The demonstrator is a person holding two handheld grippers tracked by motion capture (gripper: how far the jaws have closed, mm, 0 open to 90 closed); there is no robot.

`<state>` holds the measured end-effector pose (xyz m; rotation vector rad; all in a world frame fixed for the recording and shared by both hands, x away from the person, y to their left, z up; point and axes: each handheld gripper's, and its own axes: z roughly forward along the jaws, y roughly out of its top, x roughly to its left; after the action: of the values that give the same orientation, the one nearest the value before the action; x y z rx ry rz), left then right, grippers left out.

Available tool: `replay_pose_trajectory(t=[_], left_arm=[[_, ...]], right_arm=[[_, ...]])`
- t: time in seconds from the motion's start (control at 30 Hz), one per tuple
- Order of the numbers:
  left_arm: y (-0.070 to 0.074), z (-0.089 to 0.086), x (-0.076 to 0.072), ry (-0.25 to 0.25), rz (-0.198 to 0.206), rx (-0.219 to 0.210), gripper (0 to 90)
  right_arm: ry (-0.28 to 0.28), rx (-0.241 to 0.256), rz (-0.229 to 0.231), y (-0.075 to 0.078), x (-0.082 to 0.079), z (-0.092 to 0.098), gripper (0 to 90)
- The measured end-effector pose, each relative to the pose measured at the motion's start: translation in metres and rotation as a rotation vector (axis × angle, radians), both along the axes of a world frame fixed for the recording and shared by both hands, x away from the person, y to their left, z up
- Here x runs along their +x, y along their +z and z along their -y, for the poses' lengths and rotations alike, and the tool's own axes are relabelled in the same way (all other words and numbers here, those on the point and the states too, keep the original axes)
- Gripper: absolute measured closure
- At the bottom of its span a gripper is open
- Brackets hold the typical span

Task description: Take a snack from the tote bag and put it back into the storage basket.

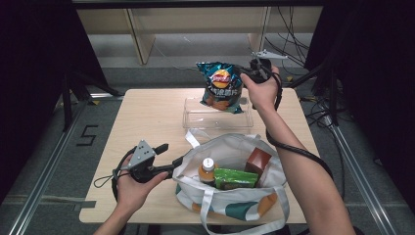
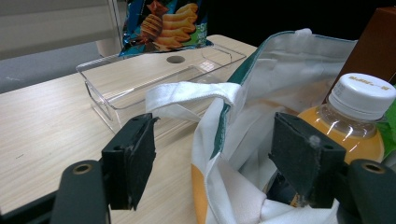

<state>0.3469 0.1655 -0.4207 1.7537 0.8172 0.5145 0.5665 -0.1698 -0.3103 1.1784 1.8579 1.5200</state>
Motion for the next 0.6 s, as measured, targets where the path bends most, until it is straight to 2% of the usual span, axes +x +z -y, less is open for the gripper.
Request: replay_pose_trajectory(t=[0.17,0.3,0.47,0.5,0.6], left_arm=[[0.0,0.0,0.0,0.0,0.004,-0.014,30.0],[0.0,0.0,0.0,0.004,0.002,-0.007,30.0],[0.0,0.001,0.0,0.002,0.001,-0.007,30.0],[0.0,0.001,0.0,0.002,0.0,-0.006,30.0],[0.0,0.001,0.0,0.0,0.0,-0.005,30.0]], right_arm=[[-0.001,0.003,0.001,-0.004,0.002,0.0,90.0],[-0.006,-0.01,-0.005,-0.006,0.005,0.001,90.0],[-0.006,0.004,-0.032,-0.012,0.007,-0.001,90.0],[-0.006,-0.012,-0.025,-0.013,0.009,-0.001,90.0],[-0.006,-0.011,-0.027,-0.015,0.01,-0.002,90.0]])
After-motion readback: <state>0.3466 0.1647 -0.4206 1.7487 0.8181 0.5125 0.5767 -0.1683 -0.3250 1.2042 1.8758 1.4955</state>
